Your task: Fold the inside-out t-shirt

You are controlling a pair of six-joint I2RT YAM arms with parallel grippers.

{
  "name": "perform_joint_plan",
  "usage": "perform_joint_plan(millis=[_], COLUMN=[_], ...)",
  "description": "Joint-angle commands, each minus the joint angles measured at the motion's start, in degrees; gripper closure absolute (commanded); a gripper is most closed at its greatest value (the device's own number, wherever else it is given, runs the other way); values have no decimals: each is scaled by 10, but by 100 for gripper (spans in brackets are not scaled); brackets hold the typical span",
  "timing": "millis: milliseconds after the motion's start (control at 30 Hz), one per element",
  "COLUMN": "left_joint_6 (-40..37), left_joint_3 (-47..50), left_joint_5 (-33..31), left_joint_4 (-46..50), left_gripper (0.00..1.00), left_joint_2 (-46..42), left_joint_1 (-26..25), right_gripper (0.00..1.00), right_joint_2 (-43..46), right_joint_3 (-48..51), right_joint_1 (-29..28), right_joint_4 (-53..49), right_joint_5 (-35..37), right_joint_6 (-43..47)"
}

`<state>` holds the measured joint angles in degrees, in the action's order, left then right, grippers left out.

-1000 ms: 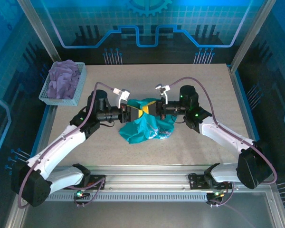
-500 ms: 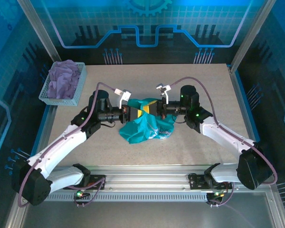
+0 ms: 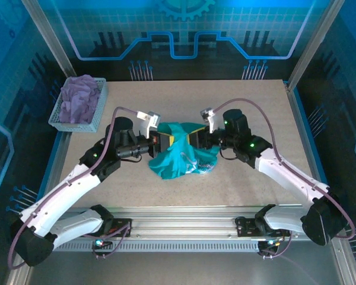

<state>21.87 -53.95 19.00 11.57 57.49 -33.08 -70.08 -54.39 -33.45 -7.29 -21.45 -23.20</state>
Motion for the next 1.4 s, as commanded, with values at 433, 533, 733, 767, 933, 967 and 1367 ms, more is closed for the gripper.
perform_joint_plan(millis=[433, 533, 733, 767, 933, 967, 1367], left_joint_6=[-14, -14, -11, -10, -8, -5, -40], left_joint_3=[-30, -34, -32, -30, -21, -20, -27], left_joint_5=[-53, -100, -148, -155, -167, -155, -45], left_joint_4=[39, 65, 93, 95, 92, 88, 12], left_gripper=[100, 100, 100, 100, 100, 100, 100], left_joint_2=[-35, -45, -48, -49, -50, -48, 92], left_joint_1=[-1, 1, 13, 14, 20, 21, -106], right_gripper=[89, 100, 100, 100, 100, 100, 56], right_joint_2=[-126, -124, -99, -96, -72, -71, -32], right_joint_3=[-20, -24, 4, 8, 29, 28, -54], right_joint_1=[-29, -12, 2, 2, 8, 10, 74], right_joint_4=[-59, -123, -137, -135, -107, -106, -261], right_joint_5=[233, 294, 321, 323, 296, 291, 267], right_joint_6=[75, 65, 60, 61, 75, 75, 66])
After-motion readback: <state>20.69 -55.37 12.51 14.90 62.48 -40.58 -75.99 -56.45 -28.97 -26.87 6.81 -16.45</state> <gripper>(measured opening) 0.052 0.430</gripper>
